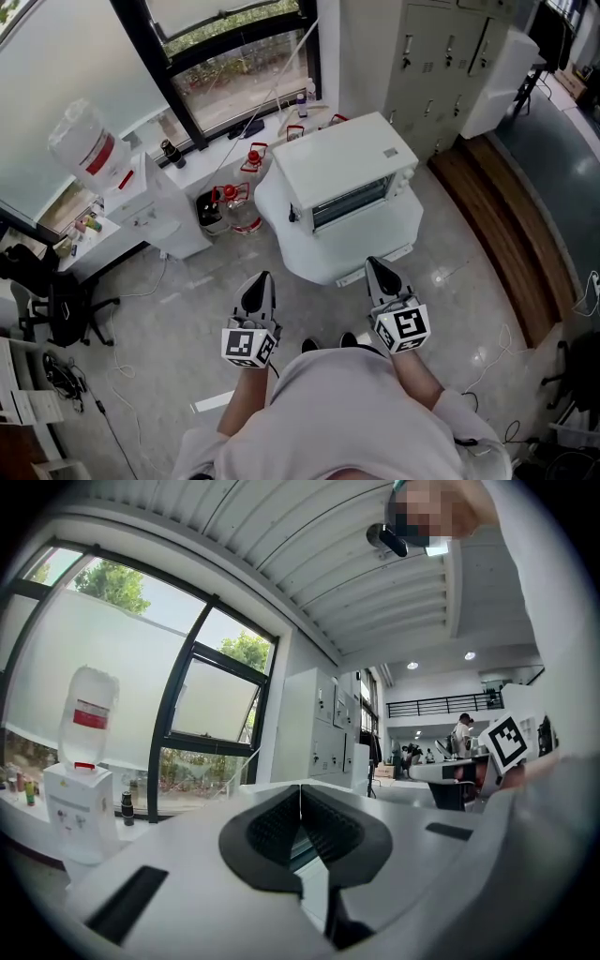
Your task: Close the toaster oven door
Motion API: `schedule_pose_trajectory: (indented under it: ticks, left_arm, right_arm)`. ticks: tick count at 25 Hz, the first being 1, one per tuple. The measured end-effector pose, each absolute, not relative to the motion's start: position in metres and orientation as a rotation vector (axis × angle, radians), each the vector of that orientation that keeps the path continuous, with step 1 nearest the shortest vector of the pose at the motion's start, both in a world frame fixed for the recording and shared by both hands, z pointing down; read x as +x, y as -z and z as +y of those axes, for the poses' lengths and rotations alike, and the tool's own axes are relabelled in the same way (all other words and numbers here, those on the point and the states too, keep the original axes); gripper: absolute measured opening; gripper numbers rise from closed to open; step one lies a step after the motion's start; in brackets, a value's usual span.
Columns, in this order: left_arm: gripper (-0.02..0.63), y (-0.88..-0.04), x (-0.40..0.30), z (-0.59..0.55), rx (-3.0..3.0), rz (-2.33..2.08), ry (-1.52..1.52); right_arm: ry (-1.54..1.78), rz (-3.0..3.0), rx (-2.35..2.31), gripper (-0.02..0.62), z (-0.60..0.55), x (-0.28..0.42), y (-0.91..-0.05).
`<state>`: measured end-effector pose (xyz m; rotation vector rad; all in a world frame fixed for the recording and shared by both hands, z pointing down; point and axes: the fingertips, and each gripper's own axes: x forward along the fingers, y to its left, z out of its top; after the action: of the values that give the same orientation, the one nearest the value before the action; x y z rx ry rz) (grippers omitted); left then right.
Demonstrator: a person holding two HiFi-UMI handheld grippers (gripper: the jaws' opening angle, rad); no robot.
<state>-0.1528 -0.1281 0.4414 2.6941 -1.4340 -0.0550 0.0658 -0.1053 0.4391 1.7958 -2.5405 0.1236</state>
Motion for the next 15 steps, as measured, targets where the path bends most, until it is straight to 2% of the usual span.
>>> schedule_pose_trajectory:
  ticks: [15]
  left_arm:
    - [0.020,-0.444,-0.143,-0.138,2.701,-1.433,0.035]
  right_arm:
    - [-0.246,-2.590,1.768,0.008,-0.121,0.075,-0.462]
